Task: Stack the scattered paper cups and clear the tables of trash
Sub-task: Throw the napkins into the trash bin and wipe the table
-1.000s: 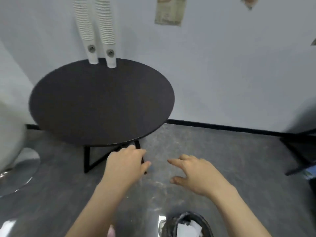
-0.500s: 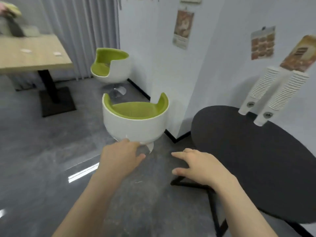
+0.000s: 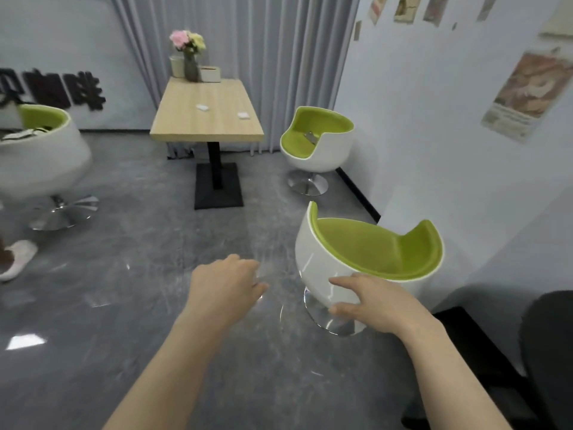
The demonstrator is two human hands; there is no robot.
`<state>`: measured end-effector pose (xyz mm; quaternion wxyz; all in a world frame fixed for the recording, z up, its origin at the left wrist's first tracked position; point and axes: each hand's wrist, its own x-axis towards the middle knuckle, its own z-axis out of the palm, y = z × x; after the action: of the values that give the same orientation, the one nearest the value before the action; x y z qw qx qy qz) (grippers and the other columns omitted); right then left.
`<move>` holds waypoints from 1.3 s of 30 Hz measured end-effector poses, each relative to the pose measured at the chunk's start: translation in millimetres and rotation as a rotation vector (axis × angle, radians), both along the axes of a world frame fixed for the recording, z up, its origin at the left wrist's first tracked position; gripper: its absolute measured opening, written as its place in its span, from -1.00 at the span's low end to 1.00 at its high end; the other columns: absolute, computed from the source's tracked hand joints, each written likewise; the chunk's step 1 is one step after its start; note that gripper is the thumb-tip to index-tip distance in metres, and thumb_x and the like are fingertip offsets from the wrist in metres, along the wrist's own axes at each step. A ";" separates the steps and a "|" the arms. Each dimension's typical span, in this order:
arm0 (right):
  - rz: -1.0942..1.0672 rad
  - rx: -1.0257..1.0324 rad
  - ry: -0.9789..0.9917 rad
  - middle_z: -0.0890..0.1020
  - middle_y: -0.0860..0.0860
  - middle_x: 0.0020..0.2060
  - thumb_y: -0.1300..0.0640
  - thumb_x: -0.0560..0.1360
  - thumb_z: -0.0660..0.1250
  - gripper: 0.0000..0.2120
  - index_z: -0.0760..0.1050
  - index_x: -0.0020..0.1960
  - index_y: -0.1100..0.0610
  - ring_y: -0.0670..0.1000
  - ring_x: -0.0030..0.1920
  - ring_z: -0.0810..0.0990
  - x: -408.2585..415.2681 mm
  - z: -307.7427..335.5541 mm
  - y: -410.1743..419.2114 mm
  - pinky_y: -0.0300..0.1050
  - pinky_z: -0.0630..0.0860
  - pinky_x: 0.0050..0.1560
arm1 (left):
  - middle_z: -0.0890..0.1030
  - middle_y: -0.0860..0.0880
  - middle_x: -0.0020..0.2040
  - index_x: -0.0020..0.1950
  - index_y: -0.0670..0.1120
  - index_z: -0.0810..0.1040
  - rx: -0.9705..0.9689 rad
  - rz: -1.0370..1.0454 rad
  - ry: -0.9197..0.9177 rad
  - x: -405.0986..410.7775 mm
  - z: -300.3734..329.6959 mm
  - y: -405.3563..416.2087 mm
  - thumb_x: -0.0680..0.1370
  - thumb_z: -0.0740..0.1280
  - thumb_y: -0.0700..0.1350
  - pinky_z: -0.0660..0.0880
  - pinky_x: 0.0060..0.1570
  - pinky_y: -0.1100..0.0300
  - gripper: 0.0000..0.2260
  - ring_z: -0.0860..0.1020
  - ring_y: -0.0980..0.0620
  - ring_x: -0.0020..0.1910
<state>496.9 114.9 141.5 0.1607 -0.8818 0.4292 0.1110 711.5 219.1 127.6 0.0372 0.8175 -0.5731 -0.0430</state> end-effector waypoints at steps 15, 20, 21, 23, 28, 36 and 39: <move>0.208 -0.104 0.061 0.38 -0.10 0.39 -0.29 0.49 0.22 -0.43 0.21 0.46 -0.23 -0.03 0.39 0.35 209.6 7.8 -290.0 -0.07 0.34 0.23 | 0.48 0.05 0.28 0.36 0.12 0.41 0.000 0.233 0.062 190.6 -10.3 -241.4 0.58 0.14 0.25 0.35 -0.01 0.14 -0.60 0.50 -0.01 0.23; 0.283 -0.086 0.069 0.37 -0.09 0.40 -0.30 0.49 0.21 -0.44 0.20 0.45 -0.25 -0.04 0.39 0.36 296.1 3.8 -377.7 -0.09 0.33 0.21 | 0.47 0.05 0.32 0.41 0.16 0.35 -0.006 0.305 0.084 261.0 -16.2 -310.6 0.58 0.14 0.25 0.39 0.07 0.12 -0.57 0.48 0.00 0.26; 0.299 -0.081 0.069 0.38 -0.09 0.39 -0.30 0.49 0.21 -0.44 0.21 0.45 -0.25 -0.04 0.39 0.36 314.4 1.1 -393.0 -0.09 0.33 0.20 | 0.47 0.05 0.32 0.42 0.16 0.35 -0.001 0.321 0.080 277.8 -18.8 -322.3 0.58 0.14 0.25 0.38 0.07 0.12 -0.57 0.48 0.00 0.26; 0.325 -0.070 0.065 0.41 -0.11 0.35 -0.29 0.49 0.21 -0.45 0.22 0.45 -0.24 -0.05 0.37 0.38 353.2 -4.6 -421.6 -0.10 0.34 0.17 | 0.47 0.05 0.32 0.43 0.17 0.33 0.008 0.348 0.079 315.1 -23.9 -345.6 0.58 0.13 0.25 0.38 0.08 0.10 -0.56 0.48 0.01 0.26; 0.348 -0.071 0.055 0.45 -0.11 0.27 -0.29 0.49 0.21 -0.46 0.24 0.44 -0.24 -0.04 0.30 0.43 458.4 -16.7 -488.9 -0.12 0.33 0.02 | 0.49 0.04 0.29 0.41 0.16 0.35 0.033 0.369 0.041 420.5 -31.1 -403.7 0.57 0.13 0.26 0.40 -0.01 0.12 -0.56 0.50 -0.02 0.23; 0.257 -0.033 0.019 0.45 -0.10 0.27 -0.27 0.51 0.20 -0.50 0.25 0.43 -0.24 -0.04 0.26 0.46 610.8 -26.1 -587.0 -0.11 0.36 0.02 | 0.53 0.05 0.19 0.31 0.09 0.44 0.098 0.277 -0.035 582.4 -24.2 -508.5 0.59 0.12 0.22 0.31 -0.18 0.16 -0.63 0.55 -0.01 0.12; 0.217 -0.024 0.033 0.44 -0.09 0.28 -0.26 0.52 0.20 -0.49 0.24 0.44 -0.24 -0.04 0.24 0.47 648.7 -34.9 -622.5 -0.13 0.33 -0.03 | 0.53 0.04 0.20 0.31 0.09 0.44 0.108 0.232 -0.015 625.9 -28.7 -552.5 0.59 0.13 0.22 0.33 -0.18 0.15 -0.63 0.55 0.00 0.12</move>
<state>1145.7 -507.6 106.6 0.1301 -0.9230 0.3352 0.1372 1337.4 -333.4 98.9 -0.0062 0.8795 -0.4716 -0.0632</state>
